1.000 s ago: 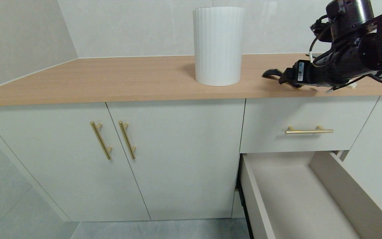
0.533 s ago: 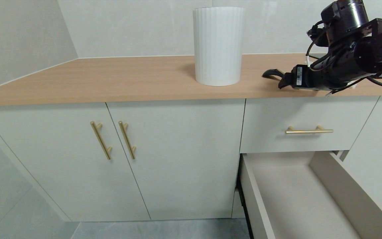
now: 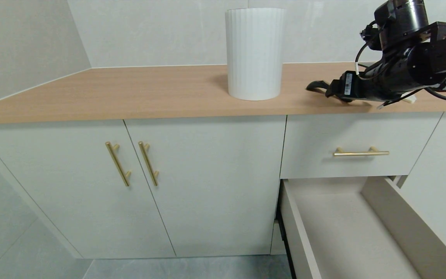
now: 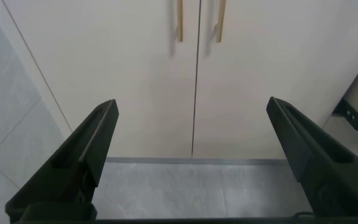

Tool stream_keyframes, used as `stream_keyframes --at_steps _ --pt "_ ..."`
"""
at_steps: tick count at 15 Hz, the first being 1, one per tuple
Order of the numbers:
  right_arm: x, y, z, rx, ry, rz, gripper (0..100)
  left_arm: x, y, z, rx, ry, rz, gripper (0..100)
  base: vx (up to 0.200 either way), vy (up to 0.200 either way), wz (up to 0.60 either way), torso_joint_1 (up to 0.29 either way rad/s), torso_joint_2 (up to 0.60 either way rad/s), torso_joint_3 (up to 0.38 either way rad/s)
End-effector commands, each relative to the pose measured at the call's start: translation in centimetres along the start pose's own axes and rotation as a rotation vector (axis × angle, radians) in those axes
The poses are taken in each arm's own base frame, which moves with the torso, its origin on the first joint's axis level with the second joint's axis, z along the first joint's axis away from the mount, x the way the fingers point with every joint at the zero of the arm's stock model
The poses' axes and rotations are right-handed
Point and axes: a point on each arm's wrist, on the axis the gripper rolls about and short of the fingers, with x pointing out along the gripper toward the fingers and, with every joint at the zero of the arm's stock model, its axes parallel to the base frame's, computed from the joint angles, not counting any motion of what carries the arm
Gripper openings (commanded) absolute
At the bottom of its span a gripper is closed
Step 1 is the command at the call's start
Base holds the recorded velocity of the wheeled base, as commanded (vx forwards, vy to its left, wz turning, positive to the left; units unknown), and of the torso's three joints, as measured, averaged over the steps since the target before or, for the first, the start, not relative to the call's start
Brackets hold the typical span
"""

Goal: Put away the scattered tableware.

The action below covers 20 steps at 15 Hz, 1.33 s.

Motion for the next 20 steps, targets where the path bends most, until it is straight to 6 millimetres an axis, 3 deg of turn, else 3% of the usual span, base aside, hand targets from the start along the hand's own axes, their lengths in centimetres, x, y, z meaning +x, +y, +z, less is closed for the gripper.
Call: stream_keyframes --at_steps 1,4,5,16,18,20 --pt "0.4 0.0 -0.2 -0.002 0.006 -0.008 100 0.0 0.0 0.0 -0.001 0.0 0.002 100 0.0 0.0 0.0 0.0 0.0 0.0" --pt "0.5 0.0 -0.1 0.001 0.0 -0.009 100 0.0 0.0 0.0 -0.001 0.0 0.002 100 0.0 0.0 0.0 0.0 0.0 0.0" --pt "0.5 0.0 -0.1 0.001 0.0 -0.009 0 0.0 0.0 0.0 -0.001 0.0 0.002 100 0.0 0.0 0.0 0.0 0.0 0.0" --pt "-0.6 -0.3 0.4 0.013 -0.021 -0.003 0 0.0 0.0 0.0 -0.001 0.0 0.002 100 0.0 0.0 0.0 0.0 0.0 0.0" --pt "-1.9 -0.7 1.1 0.028 -0.054 0.008 0 0.0 0.0 0.0 -0.001 0.0 0.002 100 0.0 0.0 0.0 0.0 0.0 0.0" --pt "-5.1 -1.8 2.6 0.059 -0.124 0.03 0 0.0 0.0 0.0 -0.001 0.0 0.002 100 0.0 0.0 0.0 0.0 0.0 0.0"
